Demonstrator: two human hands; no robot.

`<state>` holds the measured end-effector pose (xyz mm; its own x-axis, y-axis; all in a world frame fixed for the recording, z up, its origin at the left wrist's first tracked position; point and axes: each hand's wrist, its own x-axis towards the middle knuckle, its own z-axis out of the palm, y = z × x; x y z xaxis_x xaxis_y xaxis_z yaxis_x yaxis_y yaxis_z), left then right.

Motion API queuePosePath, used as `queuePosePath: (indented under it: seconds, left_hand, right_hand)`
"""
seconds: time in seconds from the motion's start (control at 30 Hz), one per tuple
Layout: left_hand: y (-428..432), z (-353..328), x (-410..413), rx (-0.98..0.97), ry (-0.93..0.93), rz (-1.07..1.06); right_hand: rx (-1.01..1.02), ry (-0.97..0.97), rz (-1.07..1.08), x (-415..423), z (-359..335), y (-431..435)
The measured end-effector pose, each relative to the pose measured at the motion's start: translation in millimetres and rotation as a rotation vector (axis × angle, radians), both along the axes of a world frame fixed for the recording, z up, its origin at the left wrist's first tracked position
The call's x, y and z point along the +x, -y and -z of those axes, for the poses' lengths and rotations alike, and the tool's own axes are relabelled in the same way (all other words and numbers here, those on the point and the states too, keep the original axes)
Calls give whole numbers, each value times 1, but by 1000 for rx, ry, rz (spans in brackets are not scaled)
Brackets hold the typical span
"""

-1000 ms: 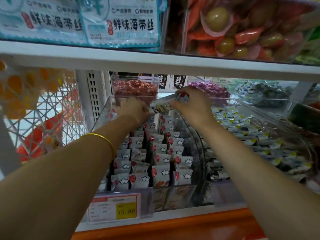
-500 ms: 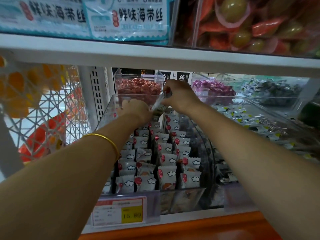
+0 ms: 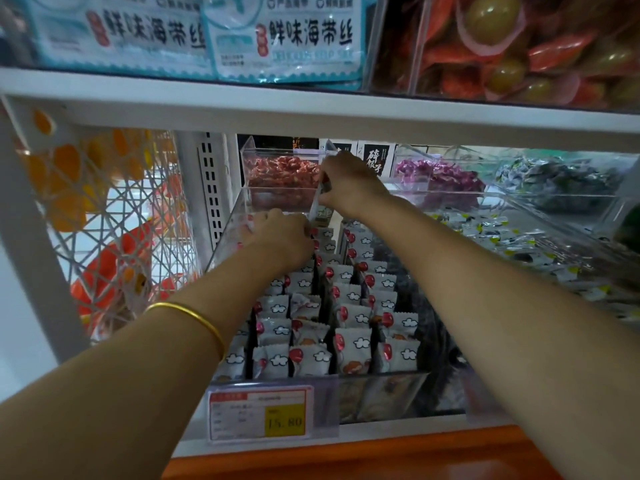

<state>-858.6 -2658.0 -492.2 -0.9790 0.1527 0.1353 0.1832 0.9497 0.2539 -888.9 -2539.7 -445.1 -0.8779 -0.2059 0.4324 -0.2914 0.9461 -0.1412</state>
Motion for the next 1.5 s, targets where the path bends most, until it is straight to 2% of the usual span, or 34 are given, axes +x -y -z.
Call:
queuePosePath:
  seconds: [0.1, 0.43, 0.6, 0.77, 0.97, 1.23, 1.4, 1.5]
  left_hand:
    - [-3, -1, 0, 5, 4, 34]
    - [-12, 6, 2, -134, -49, 121]
    - [-17, 7, -1, -229, 43, 115]
    - [-11, 5, 3, -220, 70, 121]
    - [-5, 2, 12, -181, 93, 144]
    - [2, 0, 18, -166, 108, 173]
    - [8, -3, 25, -178, 124, 168]
    - [9, -9, 31, -200, 129, 161]
  right_hand:
    - [-48, -74, -1, 2, 5, 0]
    - [-255, -15, 31, 7, 12, -17]
    - [-295, -35, 38, 7, 14, -19]
    - [-393, -63, 10, 11, 13, -20]
    - [-187, -11, 5, 9, 17, -11]
    - [1, 344, -63, 10, 21, -1]
    - [-105, 189, 43, -7, 17, -6]
    - [-36, 167, 99, -20, 20, -2]
